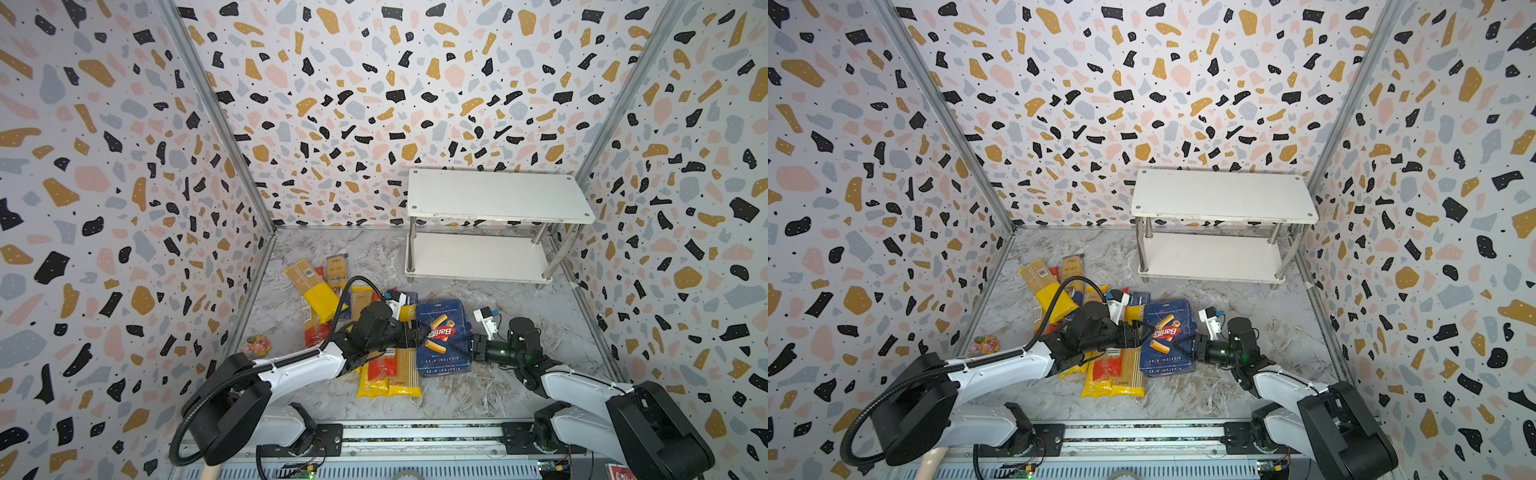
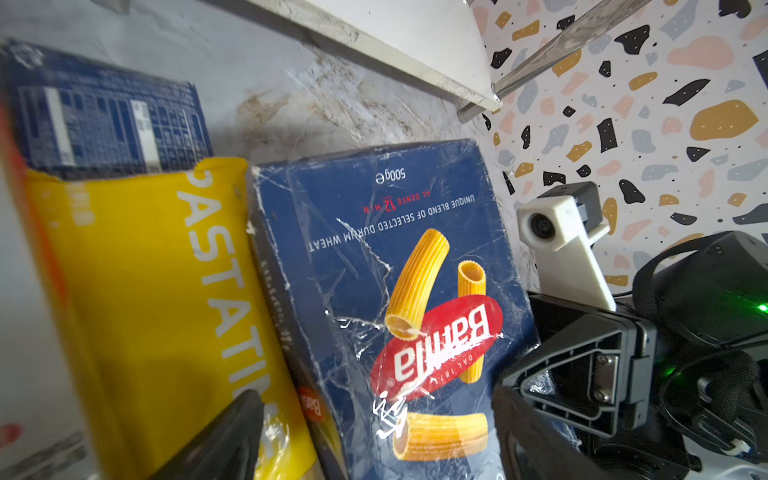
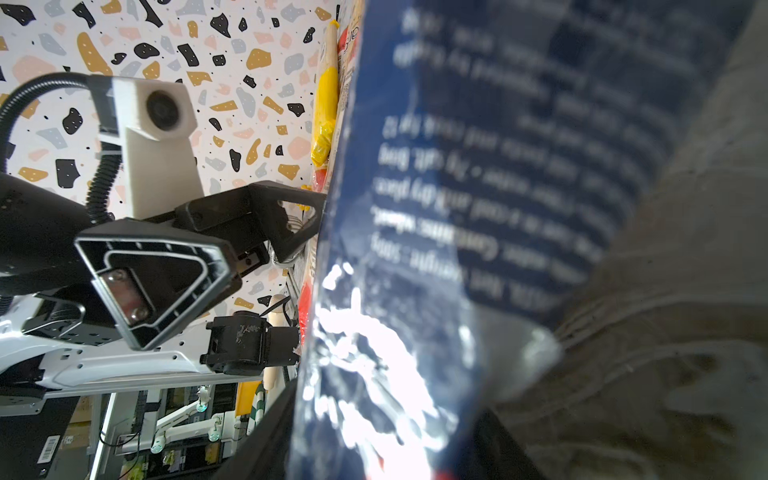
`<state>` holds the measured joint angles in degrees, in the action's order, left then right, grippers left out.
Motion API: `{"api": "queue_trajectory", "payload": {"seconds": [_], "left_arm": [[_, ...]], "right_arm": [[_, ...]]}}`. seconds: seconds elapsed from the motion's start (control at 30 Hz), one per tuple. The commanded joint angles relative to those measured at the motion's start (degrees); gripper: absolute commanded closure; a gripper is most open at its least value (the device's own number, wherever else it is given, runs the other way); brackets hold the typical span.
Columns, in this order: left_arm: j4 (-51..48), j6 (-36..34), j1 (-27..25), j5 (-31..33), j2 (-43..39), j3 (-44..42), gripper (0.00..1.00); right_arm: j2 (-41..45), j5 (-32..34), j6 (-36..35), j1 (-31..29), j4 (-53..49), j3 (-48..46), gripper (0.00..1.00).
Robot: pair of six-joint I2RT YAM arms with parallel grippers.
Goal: Place and organize the pasta boxes and bags onto the shelf
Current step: 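Lift the Barilla box with the right gripper toward the upper shelf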
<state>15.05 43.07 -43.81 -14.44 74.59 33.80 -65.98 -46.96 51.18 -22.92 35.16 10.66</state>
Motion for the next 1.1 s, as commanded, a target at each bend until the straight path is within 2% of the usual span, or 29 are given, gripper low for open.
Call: {"api": "queue_trajectory", "payload": {"seconds": [0.0, 0.2, 0.63, 0.73, 0.9, 1.0, 1.07], "left_arm": [[-4.60, -2.09, 0.91, 1.22, -0.69, 0.77, 0.13], [-3.72, -1.32, 1.79, 0.81, -2.19, -1.64, 0.14], [-13.14, -4.34, 6.04, 1.43, -10.78, 0.86, 0.12], [-14.99, -4.82, 6.84, 1.52, -12.59, 1.14, 0.12], [-18.87, -5.88, 7.47, 2.62, -16.18, 2.32, 0.11], [-21.28, -6.28, 7.99, 4.18, -18.86, 2.86, 0.07], [-23.12, -6.96, 8.38, 5.12, -20.34, 3.56, 0.01]], "right_arm": [[0.31, -5.58, -1.61, -0.29, 7.96, 3.42, 0.58], [-1.09, -6.89, 0.60, -0.09, 10.73, 2.94, 0.60], [2.15, -11.07, 9.61, 1.38, 15.41, 4.59, 0.62], [5.90, -11.23, 9.28, 1.47, 11.12, 6.10, 0.62], [13.65, -10.90, 5.81, 1.54, -1.47, 11.19, 0.62], [17.82, -10.61, 4.49, 1.55, -8.10, 14.71, 0.62], [19.95, -10.42, 4.02, 1.62, -11.48, 16.88, 0.62]]}}
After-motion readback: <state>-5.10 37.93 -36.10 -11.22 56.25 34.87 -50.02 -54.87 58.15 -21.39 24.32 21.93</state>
